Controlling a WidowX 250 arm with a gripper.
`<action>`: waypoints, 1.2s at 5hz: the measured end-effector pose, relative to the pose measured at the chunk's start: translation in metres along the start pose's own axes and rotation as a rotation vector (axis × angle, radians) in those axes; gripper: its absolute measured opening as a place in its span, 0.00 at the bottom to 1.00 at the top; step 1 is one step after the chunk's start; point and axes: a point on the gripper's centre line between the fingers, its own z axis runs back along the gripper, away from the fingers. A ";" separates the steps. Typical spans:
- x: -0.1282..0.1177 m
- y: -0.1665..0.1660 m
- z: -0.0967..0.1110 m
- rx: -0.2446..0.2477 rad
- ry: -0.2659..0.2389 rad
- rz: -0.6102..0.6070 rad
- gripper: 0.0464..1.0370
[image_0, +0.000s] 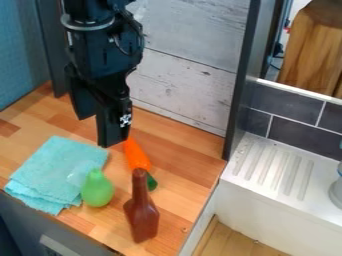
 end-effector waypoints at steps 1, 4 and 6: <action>-0.002 -0.001 -0.005 -0.010 0.018 0.000 0.97; 0.011 -0.027 -0.015 -0.088 0.018 -0.081 0.97; 0.017 -0.041 -0.043 -0.065 0.085 -0.099 0.97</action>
